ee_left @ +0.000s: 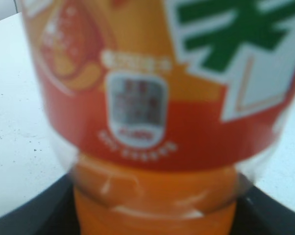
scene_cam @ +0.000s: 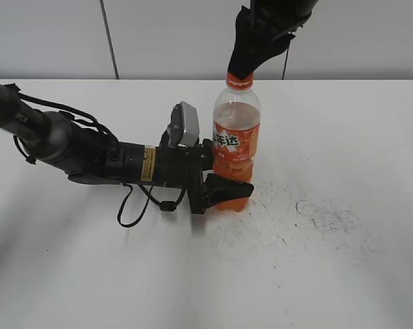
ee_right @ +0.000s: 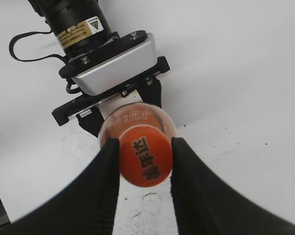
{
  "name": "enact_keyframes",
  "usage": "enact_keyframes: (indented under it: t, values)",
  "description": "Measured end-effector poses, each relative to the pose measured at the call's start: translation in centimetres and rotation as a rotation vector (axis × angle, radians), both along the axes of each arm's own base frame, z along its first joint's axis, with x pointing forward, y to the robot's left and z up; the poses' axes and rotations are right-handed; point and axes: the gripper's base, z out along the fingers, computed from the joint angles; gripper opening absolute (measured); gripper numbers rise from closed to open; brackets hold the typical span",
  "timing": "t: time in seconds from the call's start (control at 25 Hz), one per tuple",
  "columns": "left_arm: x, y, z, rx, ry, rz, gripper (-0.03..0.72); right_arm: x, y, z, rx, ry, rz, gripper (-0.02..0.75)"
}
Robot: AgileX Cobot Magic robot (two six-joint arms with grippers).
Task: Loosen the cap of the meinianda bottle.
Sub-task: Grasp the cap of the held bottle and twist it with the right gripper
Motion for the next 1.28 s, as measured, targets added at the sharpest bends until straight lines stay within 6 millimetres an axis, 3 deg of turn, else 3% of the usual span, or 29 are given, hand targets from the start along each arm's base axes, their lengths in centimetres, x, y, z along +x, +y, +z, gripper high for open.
enact_keyframes:
  t: [0.08, 0.32, 0.44, 0.64, 0.76, 1.0, 1.28]
  values:
    - [0.00, 0.00, 0.00, 0.000, 0.000, 0.000, 0.515, 0.00, -0.01, 0.00, 0.002, 0.005, -0.012, 0.249]
    - [-0.01, 0.00, -0.01, 0.001, -0.001, -0.002, 0.515, 0.00, -0.08, -0.06, 0.018, 0.051, -0.119, 0.459]
    - [-0.01, 0.00, -0.01, 0.001, -0.001, -0.002, 0.515, 0.00, -0.08, -0.06, 0.029, 0.071, -0.165, 0.503]
    - [-0.01, 0.00, -0.01, 0.001, -0.001, -0.002, 0.515, 0.02, -0.11, -0.07, 0.096, 0.190, -0.454, 0.576]
    - [-0.01, 0.00, -0.01, 0.001, -0.001, -0.002, 0.515, 0.05, -0.16, -0.08, 0.118, 0.231, -0.565, 0.581]
    - [-0.01, 0.00, -0.01, 0.001, -0.001, -0.002, 0.515, 0.42, 0.06, -0.94, 0.113, 0.264, -0.606, 0.540]
    - [-0.01, 0.00, -0.01, 0.001, -0.001, -0.002, 0.515, 0.40, 0.13, -0.92, 0.115, 0.259, -0.583, 0.344]
